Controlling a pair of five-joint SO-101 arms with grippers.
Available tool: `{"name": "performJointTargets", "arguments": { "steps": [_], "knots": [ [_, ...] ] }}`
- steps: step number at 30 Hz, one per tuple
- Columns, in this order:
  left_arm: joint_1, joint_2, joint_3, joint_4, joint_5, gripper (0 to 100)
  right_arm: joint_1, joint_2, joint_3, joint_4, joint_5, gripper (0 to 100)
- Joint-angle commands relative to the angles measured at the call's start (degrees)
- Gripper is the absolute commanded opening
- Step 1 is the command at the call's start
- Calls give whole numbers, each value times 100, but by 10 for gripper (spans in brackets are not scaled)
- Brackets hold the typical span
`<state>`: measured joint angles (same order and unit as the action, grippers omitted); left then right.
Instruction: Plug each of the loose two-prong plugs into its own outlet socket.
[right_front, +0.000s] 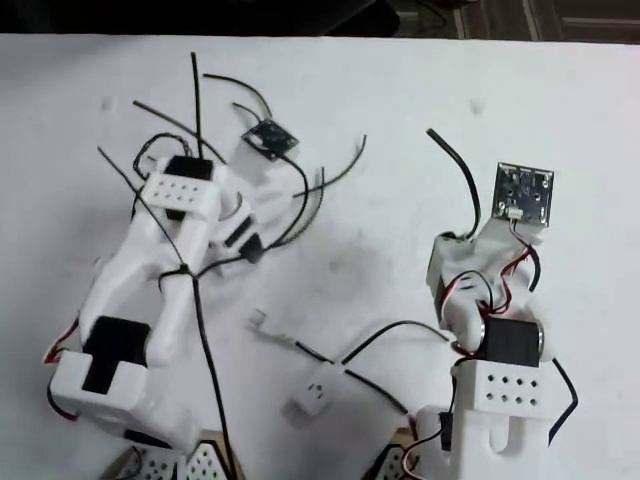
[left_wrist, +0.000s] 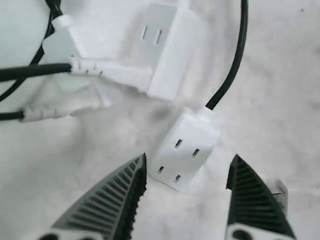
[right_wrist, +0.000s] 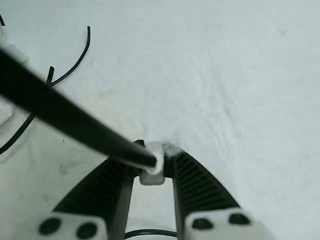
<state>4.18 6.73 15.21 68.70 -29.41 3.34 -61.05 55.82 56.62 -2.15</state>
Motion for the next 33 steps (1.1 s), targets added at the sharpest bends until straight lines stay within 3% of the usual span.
{"name": "performJointTargets", "arguments": {
  "steps": [1, 4, 9, 14, 24, 31, 33],
  "knots": [
    [-66, -40, -246, -62, 44, 264, -40, 22, -44, 22, 44, 17],
    [-31, -84, -255, 9, -88, 264, -40, 22, -44, 22, 44, 17],
    [110, -40, -281, 448, -1090, 264, -40, 31, -44, 22, 44, 17],
    [-136, -4, -273, 352, -1662, 264, -40, 31, -44, 22, 44, 17],
    [-110, 1402, -905, 229, -1732, 252, -40, 31, -44, 31, 44, 17],
    [215, 1446, -1108, 782, -1705, 20, -40, 31, -44, 31, 53, 17],
    [418, 1446, -1099, 985, -1389, 26, -40, 31, -44, 31, 53, 17]
  ]
}}
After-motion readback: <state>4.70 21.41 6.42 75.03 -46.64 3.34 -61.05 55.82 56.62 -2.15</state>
